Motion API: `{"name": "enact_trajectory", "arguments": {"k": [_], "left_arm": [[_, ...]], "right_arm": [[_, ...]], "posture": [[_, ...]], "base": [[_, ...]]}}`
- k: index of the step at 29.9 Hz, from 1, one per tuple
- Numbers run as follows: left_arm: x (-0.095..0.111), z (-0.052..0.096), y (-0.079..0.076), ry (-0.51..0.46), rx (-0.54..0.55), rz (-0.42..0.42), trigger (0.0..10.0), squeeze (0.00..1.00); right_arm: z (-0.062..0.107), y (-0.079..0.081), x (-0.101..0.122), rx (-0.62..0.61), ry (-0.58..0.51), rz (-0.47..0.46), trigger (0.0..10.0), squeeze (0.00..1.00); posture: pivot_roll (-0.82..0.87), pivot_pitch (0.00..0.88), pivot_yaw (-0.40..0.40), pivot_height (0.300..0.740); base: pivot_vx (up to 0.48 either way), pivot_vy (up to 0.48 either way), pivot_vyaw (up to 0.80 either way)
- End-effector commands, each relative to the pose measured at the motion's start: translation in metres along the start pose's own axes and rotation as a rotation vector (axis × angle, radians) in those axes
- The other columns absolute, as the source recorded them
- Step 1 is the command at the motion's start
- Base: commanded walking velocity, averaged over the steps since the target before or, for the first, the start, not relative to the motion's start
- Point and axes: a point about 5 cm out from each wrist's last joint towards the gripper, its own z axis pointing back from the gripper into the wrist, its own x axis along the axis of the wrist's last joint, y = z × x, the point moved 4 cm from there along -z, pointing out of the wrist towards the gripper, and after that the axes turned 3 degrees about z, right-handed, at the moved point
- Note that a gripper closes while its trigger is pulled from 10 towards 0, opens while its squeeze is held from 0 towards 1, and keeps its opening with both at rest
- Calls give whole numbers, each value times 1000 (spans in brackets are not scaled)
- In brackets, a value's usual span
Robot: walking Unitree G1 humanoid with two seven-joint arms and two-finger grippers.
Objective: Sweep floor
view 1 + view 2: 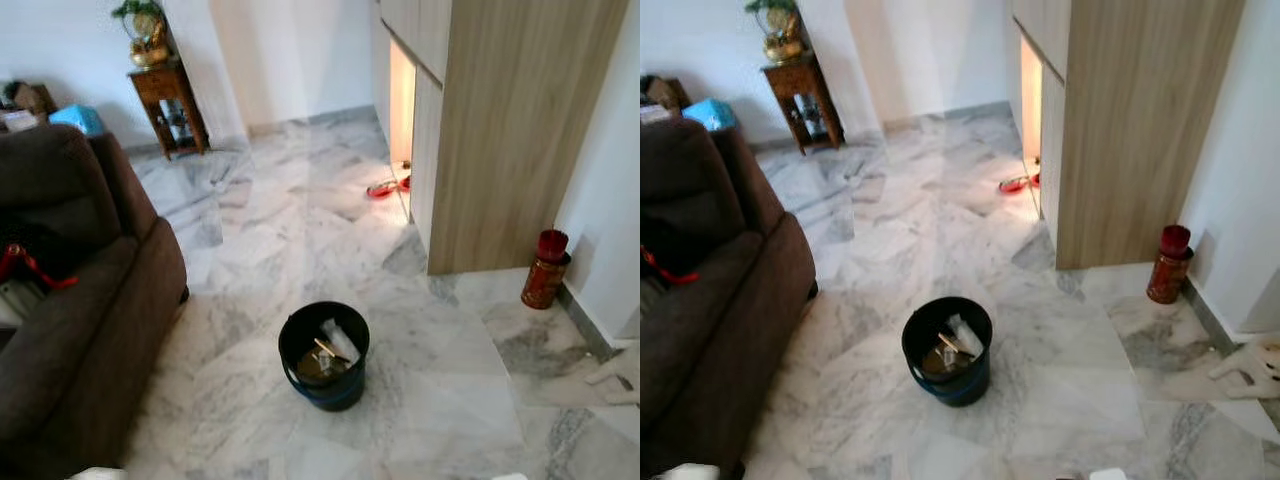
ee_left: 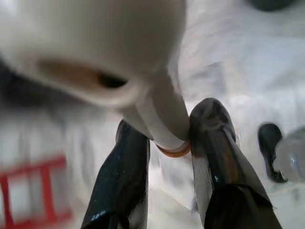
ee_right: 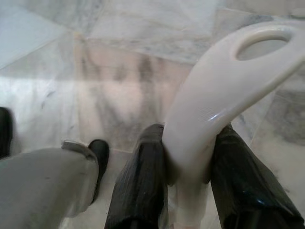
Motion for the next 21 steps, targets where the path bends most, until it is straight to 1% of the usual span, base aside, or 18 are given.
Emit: {"name": "enact_trajectory", "arguments": {"k": [1, 2, 3, 4, 5, 6, 9, 10, 11, 13, 14, 15, 16, 17, 18, 20, 21], "left_arm": [[-184, 70, -33, 747, -179, -225, 10000, 0], [-183, 75, -34, 747, -273, -257, 10000, 0], [-184, 80, -36, 753, -335, -255, 10000, 0], [-184, 80, -36, 753, -335, -255, 10000, 0], [-181, 86, -42, 733, -457, -229, 10000, 0], [-180, 89, -43, 716, -511, -243, 10000, 0], [-182, 101, -46, 709, -677, -368, 10000, 0], [-183, 103, -47, 707, -712, -398, 10000, 0], [-184, 105, -50, 710, -732, -375, 10000, 0], [-187, 107, -53, 725, -726, -297, 10000, 0], [-187, 107, -53, 725, -726, -297, 10000, 0], [-187, 95, -53, 692, -628, -226, 10000, 0], [-187, 95, -53, 692, -628, -226, 10000, 0], [-184, 87, -54, 660, -578, -186, 10000, 0], [-174, 69, -50, 592, -429, -57, 10000, 0], [-165, 57, -46, 545, -346, 36, 10000, 0], [-159, 52, -47, 515, -321, 116, 10000, 0]], "right_arm": [[3, 2, -22, 19, 50, 0, 10000, 0], [5, -1, -32, 20, 67, -1, 10000, 0], [6, -3, -36, 19, 75, -1, 10000, 0], [6, -3, -36, 19, 75, -1, 10000, 0], [7, -8, -43, 19, 90, 5, 10000, 0], [7, -10, -45, 21, 97, 8, 10000, 0], [8, -13, -49, 23, 106, 18, 10000, 0], [8, -12, -49, 23, 106, 19, 10000, 0], [7, -7, -46, 29, 100, 19, 10000, 0], [6, 7, -36, 44, 86, 19, 10000, 0], [6, 7, -36, 44, 86, 19, 10000, 0], [5, 19, -27, 58, 71, 23, 10000, 0], [5, 19, -27, 58, 71, 23, 10000, 0], [4, 23, -24, 62, 66, 24, 10000, 0], [3, 25, -17, 61, 56, 15, 10000, 0], [2, 21, -12, 54, 49, 3, 10000, 0], [1, 16, -10, 44, 46, -15, 10000, 0]], "posture": [[62, 31, -14, 740], [65, 30, -11, 740], [66, 31, -10, 740], [66, 31, -10, 740], [68, 31, -7, 740], [69, 31, -5, 740], [69, 35, 2, 740], [69, 35, 2, 740], [68, 38, 4, 740], [69, 39, 2, 740], [69, 39, 2, 740], [68, 45, -3, 740], [68, 45, -3, 740], [69, 45, -5, 740], [65, 53, -10, 740], [66, 57, -17, 740], [65, 58, -19, 740]], "base": [[0, 0, 0], [0, 0, 0], [0, 0, 0], [0, 0, 0], [0, 0, 0], [0, 0, 0], [0, 0, 0], [0, 0, 0], [0, 0, 0], [0, 0, 0], [0, 0, 0], [0, 0, 0], [0, 0, 0], [0, 0, 0], [0, 0, 0], [0, 0, 0], [0, 0, 0]]}}
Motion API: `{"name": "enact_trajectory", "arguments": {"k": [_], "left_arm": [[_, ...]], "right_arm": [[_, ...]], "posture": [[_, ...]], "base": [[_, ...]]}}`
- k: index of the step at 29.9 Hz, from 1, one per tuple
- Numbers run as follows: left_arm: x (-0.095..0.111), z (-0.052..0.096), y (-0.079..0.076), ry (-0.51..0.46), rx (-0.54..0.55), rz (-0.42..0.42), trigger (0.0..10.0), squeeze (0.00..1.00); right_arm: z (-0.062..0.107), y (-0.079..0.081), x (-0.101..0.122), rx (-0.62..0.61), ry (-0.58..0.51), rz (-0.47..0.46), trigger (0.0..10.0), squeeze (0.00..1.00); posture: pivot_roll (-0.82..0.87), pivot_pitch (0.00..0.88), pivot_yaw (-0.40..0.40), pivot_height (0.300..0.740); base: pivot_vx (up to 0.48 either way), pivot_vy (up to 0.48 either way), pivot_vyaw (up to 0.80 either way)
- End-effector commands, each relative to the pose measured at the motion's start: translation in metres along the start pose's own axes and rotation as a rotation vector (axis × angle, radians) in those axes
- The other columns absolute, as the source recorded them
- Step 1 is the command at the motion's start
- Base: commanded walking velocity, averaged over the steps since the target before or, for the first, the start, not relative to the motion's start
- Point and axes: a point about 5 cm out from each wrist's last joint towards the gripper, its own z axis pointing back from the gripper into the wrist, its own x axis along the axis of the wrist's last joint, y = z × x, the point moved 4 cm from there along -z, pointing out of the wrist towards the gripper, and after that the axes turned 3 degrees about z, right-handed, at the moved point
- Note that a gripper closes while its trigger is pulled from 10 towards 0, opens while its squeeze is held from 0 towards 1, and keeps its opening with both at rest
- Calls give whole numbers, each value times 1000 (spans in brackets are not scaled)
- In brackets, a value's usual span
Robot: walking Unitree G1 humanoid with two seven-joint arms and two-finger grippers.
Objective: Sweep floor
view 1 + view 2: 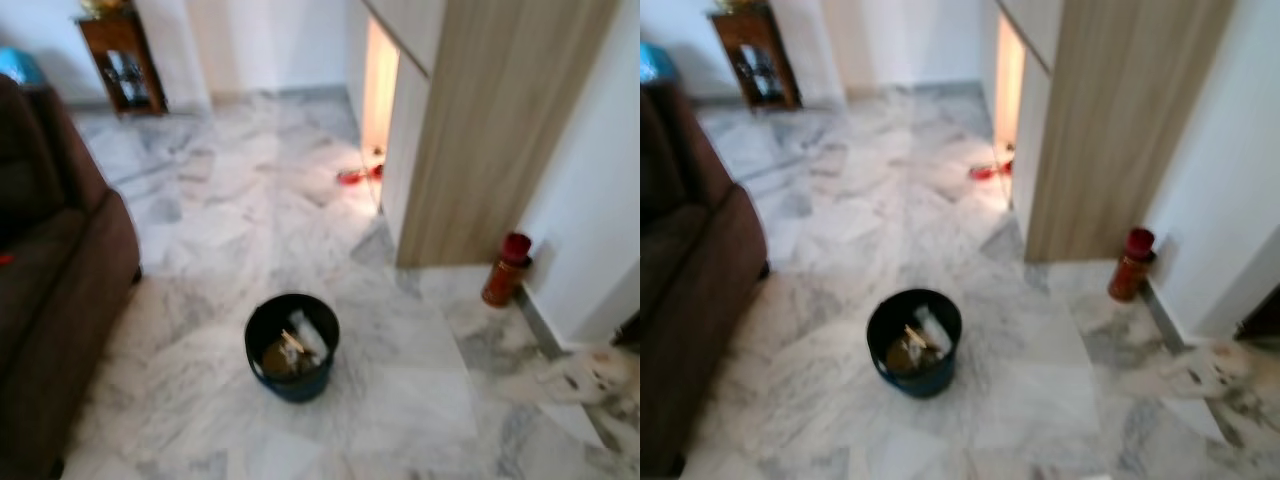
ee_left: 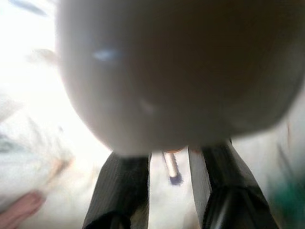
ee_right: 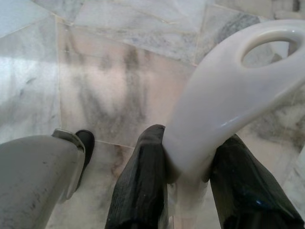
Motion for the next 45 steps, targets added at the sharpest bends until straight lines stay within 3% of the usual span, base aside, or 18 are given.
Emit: {"name": "enact_trajectory", "arguments": {"k": [1, 2, 6, 8, 9, 11, 12, 13, 15, 16, 18, 19, 20, 21, 25, 31, 34, 45], "left_arm": [[11, 4, 17, -65, 84, 67, 10000, 0], [16, 2, 18, -88, 101, 109, 10000, 0], [24, -2, 22, -100, 178, 146, 10000, 0], [25, -2, 25, -106, 202, 164, 10000, 0], [28, -3, 30, -137, 251, 237, 10000, 0], [29, -3, 32, -155, 269, 281, 10000, 0], [33, -3, 37, -183, 338, 300, 10000, 0], [33, -3, 37, -183, 338, 300, 10000, 0], [42, 0, 44, -243, 417, 344, 10000, 0], [49, 2, 49, -307, 472, 444, 10000, 0], [51, 5, 55, -357, 511, 570, 10000, 0], [51, 5, 55, -357, 511, 570, 10000, 0], [52, 8, 61, -383, 544, 662, 10000, 0], [51, 8, 63, -386, 559, 686, 10000, 0], [57, 10, 65, -403, 581, 668, 10000, 0], [72, 11, 64, -461, 556, 651, 10000, 0], [79, 7, 59, -447, 501, 526, 10000, 0], [83, 11, 67, -452, 525, 522, 10000, 0]], "right_arm": [[1, -6, -11, -11, 38, -20, 10000, 0], [1, -13, -12, -24, 42, -38, 10000, 0], [4, -43, -27, -59, 60, -44, 10000, 0], [4, -44, -27, -62, 59, -48, 10000, 0], [5, -46, -27, -69, 55, -64, 10000, 0], [4, -46, -26, -70, 47, -87, 10000, 0], [2, -34, -14, -51, 12, -148, 10000, 0], [2, -34, -14, -51, 12, -148, 10000, 0], [0, -17, -2, -28, -21, -206, 10000, 0], [-1, -5, 9, -11, -46, -262, 10000, 0], [-1, 4, 16, -7, -51, -297, 10000, 0], [-1, 4, 16, -7, -51, -297, 10000, 0], [-1, 8, 20, -3, -52, -313, 10000, 0], [-1, 9, 21, -1, -52, -314, 10000, 0], [-2, 10, 22, 0, -50, -308, 10000, 0], [-2, -3, 17, -21, -55, -323, 10000, 0], [-1, -5, 14, -21, -41, -314, 10000, 0], [-2, -6, 12, -14, -30, -293, 10000, 0]], "posture": [[65, 58, -19, 740], [65, 61, -23, 740], [64, 59, -42, 740], [63, 58, -44, 740], [60, 53, -51, 740], [59, 51, -52, 740], [60, 48, -59, 740], [60, 48, -59, 740], [62, 38, -68, 740], [64, 33, -76, 740], [70, 25, -83, 740], [70, 25, -83, 740], [67, 21, -87, 740], [67, 21, -87, 740], [64, 15, -87, 740], [64, 13, -85, 740], [71, 19, -75, 740], [62, 23, -64, 740]], "base": [[0, 0, 0], [0, 0, 0], [0, 0, 0], [0, 0, 0], [0, 0, 0], [0, 0, 0], [0, 0, 0], [0, 0, 0], [0, 0, 0], [0, 0, 0], [0, 0, 0], [0, 0, 0], [0, 0, 0], [0, 0, 0], [0, 0, 0], [0, 0, 0], [0, 0, 0], [0, 0, -291]]}}
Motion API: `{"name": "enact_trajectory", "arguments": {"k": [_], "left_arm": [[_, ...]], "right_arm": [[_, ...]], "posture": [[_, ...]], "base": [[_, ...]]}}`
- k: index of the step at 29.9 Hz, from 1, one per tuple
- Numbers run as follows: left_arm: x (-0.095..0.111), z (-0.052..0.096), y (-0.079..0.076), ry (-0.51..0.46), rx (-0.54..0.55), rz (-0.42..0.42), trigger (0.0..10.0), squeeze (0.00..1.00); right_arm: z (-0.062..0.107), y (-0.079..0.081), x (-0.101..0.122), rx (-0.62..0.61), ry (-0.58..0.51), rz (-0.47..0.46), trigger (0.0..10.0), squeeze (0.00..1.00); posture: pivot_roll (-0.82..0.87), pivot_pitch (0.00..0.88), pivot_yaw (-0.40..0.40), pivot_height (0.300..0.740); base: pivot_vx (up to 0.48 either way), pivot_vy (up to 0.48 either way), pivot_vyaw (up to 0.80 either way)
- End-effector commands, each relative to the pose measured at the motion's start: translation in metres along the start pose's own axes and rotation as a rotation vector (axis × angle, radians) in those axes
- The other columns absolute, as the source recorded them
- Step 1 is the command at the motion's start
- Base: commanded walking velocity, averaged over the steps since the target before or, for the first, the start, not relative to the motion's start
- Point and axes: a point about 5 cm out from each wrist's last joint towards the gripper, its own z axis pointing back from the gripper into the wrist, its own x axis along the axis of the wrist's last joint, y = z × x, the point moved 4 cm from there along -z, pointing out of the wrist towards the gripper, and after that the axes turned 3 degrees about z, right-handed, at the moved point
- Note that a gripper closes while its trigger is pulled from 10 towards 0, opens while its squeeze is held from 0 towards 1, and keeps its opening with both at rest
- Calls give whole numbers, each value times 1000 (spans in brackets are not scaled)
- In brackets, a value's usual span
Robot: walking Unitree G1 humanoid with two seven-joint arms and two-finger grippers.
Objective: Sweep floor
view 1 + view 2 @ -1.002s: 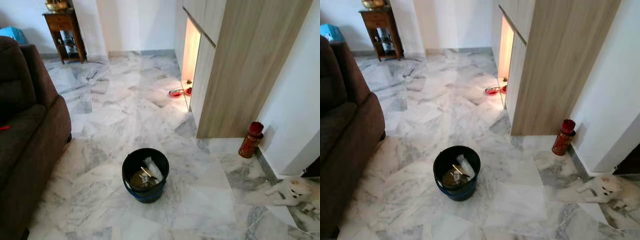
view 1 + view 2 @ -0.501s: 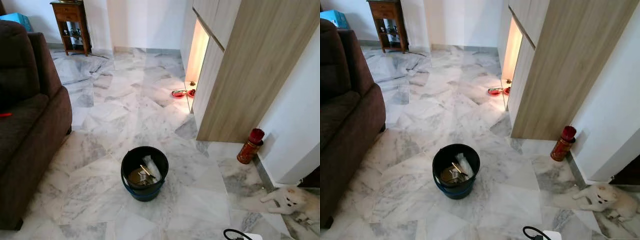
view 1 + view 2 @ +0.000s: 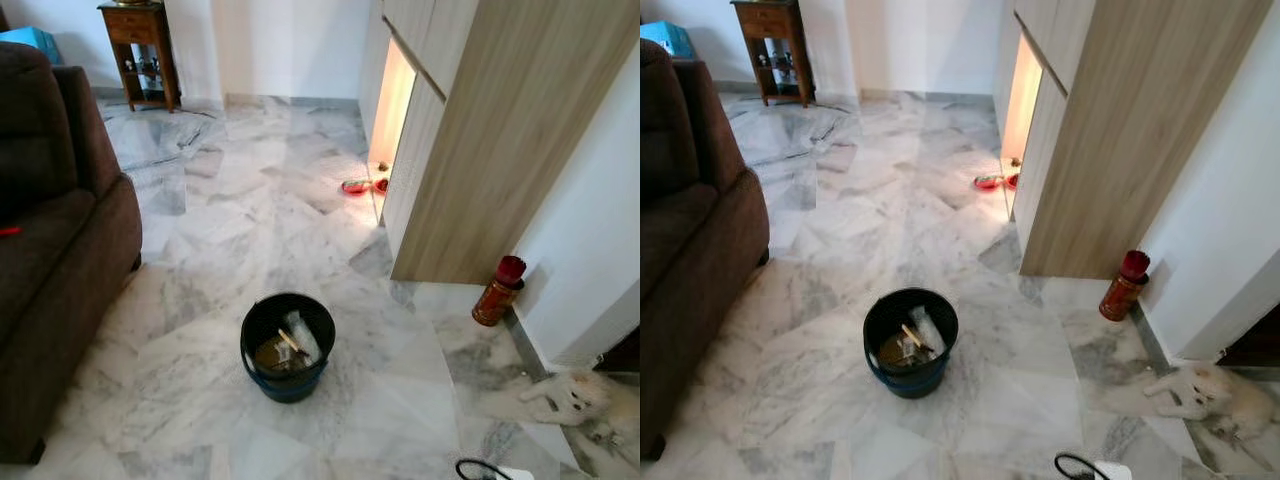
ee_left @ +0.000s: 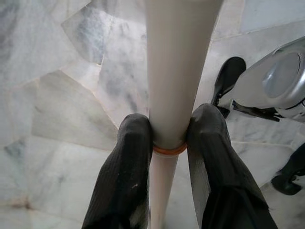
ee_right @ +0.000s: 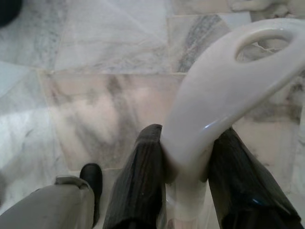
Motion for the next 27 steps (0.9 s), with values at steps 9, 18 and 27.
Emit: {"name": "enact_trajectory", "arguments": {"k": [9, 18, 27], "left_arm": [[11, -2, -4, -36, -25, -10, 10000, 0], [12, -2, -15, -48, -84, -6, 10000, 0], [21, -5, -12, -52, -69, 7, 10000, 0]], "right_arm": [[1, -7, -9, -3, 38, 39, 10000, 0], [1, -10, -12, -23, 51, 78, 10000, 0], [1, -11, -9, -30, 37, 40, 10000, 0]], "posture": [[61, 11, -67, 740], [61, 7, -68, 740], [52, 12, -58, 740]], "base": [[0, 0, -794], [0, 0, -788], [0, 0, -796]]}}
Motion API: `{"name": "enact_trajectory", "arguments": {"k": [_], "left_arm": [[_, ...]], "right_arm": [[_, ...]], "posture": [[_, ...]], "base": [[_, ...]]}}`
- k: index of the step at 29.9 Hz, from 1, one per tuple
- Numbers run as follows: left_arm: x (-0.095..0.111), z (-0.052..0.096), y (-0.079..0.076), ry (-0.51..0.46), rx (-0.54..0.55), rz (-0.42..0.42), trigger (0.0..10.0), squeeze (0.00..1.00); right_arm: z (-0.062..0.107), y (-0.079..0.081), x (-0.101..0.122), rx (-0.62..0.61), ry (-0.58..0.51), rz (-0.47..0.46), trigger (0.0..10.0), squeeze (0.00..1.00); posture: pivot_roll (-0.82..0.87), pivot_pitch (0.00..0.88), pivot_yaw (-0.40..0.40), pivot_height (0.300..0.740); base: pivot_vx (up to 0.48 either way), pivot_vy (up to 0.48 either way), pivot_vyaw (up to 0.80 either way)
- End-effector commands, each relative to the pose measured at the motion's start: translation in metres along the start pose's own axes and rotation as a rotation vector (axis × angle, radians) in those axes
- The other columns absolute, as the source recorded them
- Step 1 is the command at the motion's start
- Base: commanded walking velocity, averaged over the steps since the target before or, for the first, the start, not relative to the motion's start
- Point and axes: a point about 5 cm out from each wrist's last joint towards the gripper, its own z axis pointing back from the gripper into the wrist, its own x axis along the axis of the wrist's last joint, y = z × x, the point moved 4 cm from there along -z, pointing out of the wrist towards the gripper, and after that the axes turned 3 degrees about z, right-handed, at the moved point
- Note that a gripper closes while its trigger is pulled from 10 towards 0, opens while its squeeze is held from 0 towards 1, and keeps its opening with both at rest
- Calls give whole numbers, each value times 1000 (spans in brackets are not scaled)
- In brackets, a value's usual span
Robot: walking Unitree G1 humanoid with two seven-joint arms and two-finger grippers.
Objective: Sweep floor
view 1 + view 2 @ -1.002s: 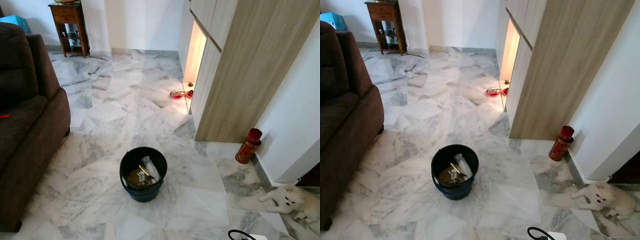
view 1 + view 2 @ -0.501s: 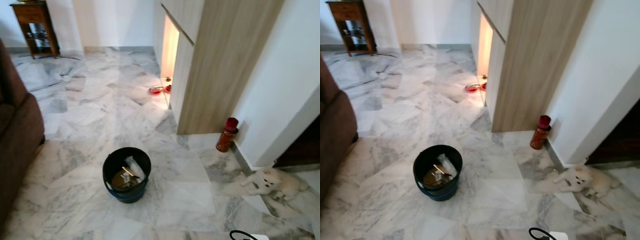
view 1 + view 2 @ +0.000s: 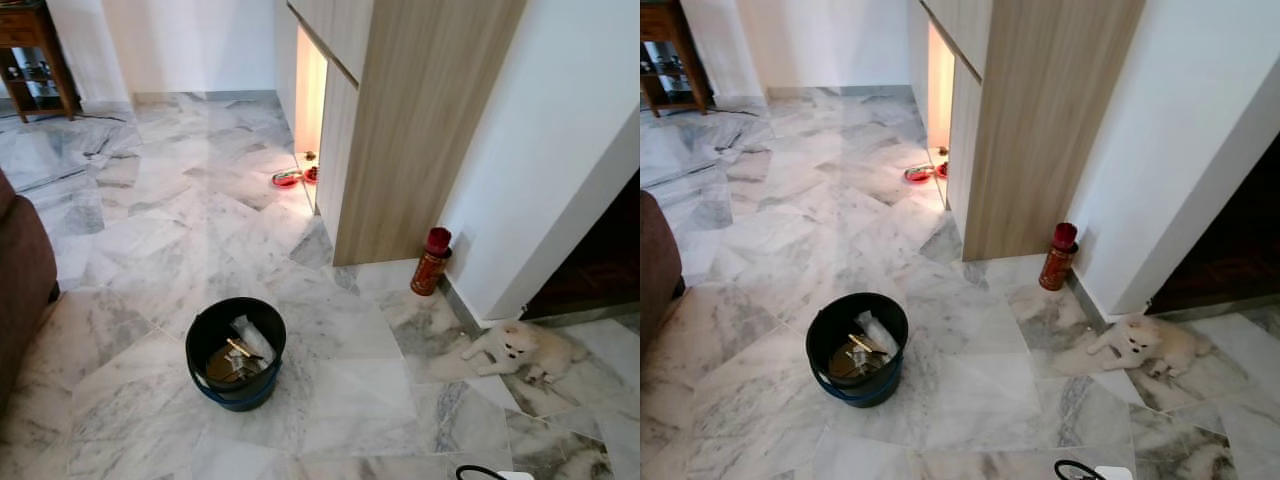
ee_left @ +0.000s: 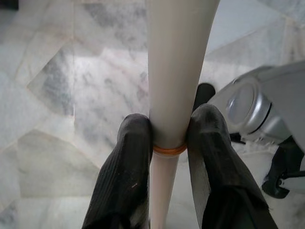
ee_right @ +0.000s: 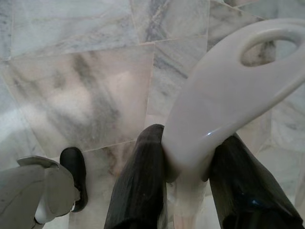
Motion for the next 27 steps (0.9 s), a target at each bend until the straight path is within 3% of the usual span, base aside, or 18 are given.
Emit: {"name": "enact_trajectory", "arguments": {"k": [1, 11, 14, 21, 27], "left_arm": [[1, 0, 8, 13, 2, -3, 10000, 0], [-3, 2, 31, 54, 24, -30, 10000, 0], [-2, 2, 31, 50, 19, -50, 10000, 0], [-3, 2, 29, 51, 10, -61, 10000, 0], [-1, 2, 26, 38, 1, -67, 10000, 0]], "right_arm": [[0, -7, -3, -27, 14, -32, 10000, 0], [0, -10, -5, -41, 17, -64, 10000, 0], [0, -9, -4, -42, 17, -71, 10000, 0], [0, -9, -4, -41, 16, -74, 10000, 0], [0, -8, -4, -38, 14, -74, 10000, 0]], "posture": [[48, 13, -54, 740], [42, 2, -38, 740], [41, 0, -36, 740], [46, 0, -34, 740], [47, 0, -36, 740]], "base": [[0, 311, -788], [0, 166, -795], [0, 437, -796], [0, 0, -795], [0, 379, -794]]}}
